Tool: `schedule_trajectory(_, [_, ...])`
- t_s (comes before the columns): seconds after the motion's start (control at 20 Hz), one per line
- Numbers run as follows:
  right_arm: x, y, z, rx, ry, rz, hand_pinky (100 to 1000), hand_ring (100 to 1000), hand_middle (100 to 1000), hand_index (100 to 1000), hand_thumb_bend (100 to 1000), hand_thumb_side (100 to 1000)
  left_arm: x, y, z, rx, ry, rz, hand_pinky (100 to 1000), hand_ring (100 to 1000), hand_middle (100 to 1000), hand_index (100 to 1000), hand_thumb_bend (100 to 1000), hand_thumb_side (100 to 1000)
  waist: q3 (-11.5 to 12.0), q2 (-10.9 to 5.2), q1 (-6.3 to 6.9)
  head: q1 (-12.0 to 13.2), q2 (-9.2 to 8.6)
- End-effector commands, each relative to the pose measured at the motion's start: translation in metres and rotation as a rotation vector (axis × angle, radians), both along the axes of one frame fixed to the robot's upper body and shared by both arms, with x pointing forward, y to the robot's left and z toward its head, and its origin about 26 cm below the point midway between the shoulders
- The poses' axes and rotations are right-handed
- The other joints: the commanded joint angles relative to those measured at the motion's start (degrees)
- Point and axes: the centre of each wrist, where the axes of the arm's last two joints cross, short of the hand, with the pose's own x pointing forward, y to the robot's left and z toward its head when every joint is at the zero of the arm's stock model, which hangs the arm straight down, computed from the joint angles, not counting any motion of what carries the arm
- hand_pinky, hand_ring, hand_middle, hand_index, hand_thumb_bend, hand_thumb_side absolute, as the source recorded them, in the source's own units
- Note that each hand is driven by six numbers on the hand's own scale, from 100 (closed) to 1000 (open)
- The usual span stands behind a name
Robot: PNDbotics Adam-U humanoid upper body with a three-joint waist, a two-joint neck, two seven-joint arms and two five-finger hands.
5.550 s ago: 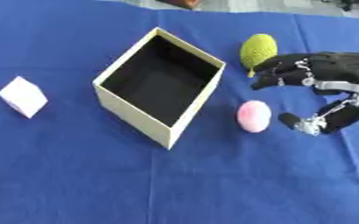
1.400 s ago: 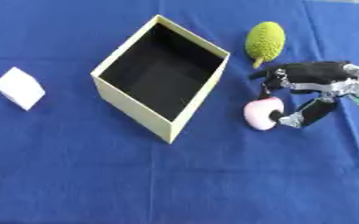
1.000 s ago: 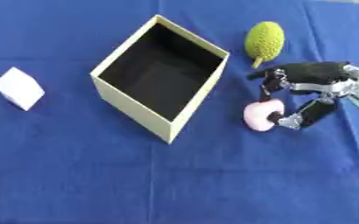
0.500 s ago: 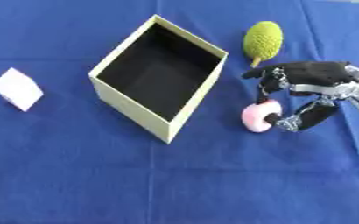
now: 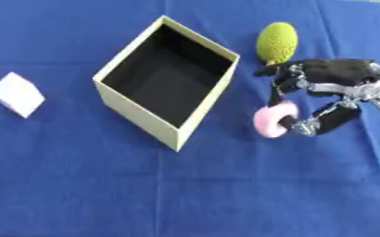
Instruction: Pick up objects on the table and place them in the box.
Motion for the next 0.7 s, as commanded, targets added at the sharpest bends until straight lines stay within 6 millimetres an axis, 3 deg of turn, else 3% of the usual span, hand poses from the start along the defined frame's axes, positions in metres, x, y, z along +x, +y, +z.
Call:
schedule_trajectory(0.05, [-0.011,-0.001,0.027,0.009,-0.051,0.023,928,1000,477,647,100,209,-0.003,0.003,0.007,0.001,-0.028,0.007,694,791,696,784,100,571,-0.14,-1.45,0.25,0.11,0.13])
schedule_trajectory(0.55, [-0.025,0.018,0.070,0.083,-0.122,0.139,910,1000,471,645,100,199,-0.003,0.002,0.008,0.009,-0.031,0.004,694,792,697,784,100,570,0.22,-1.61,-0.14,-0.41,-0.03])
schedule_trajectory(0.6, [-0.025,0.020,0.074,0.089,-0.125,0.148,908,1000,471,646,100,264,-0.003,0.002,0.008,0.009,-0.032,0.002,694,791,697,783,100,584,0.29,-1.64,-0.19,-0.49,-0.13])
schedule_trajectory(0.65, [-0.025,0.021,0.078,0.097,-0.129,0.158,907,1000,470,646,100,198,-0.003,0.001,0.009,0.009,-0.033,0.000,694,791,697,783,100,571,0.38,-1.65,-0.26,-0.62,-0.29])
schedule_trajectory(0.7, [-0.025,0.023,0.081,0.104,-0.131,0.166,907,1000,467,644,100,198,-0.003,0.001,0.009,0.008,-0.035,-0.001,694,791,696,783,100,571,0.49,-1.65,-0.31,-0.75,-0.41])
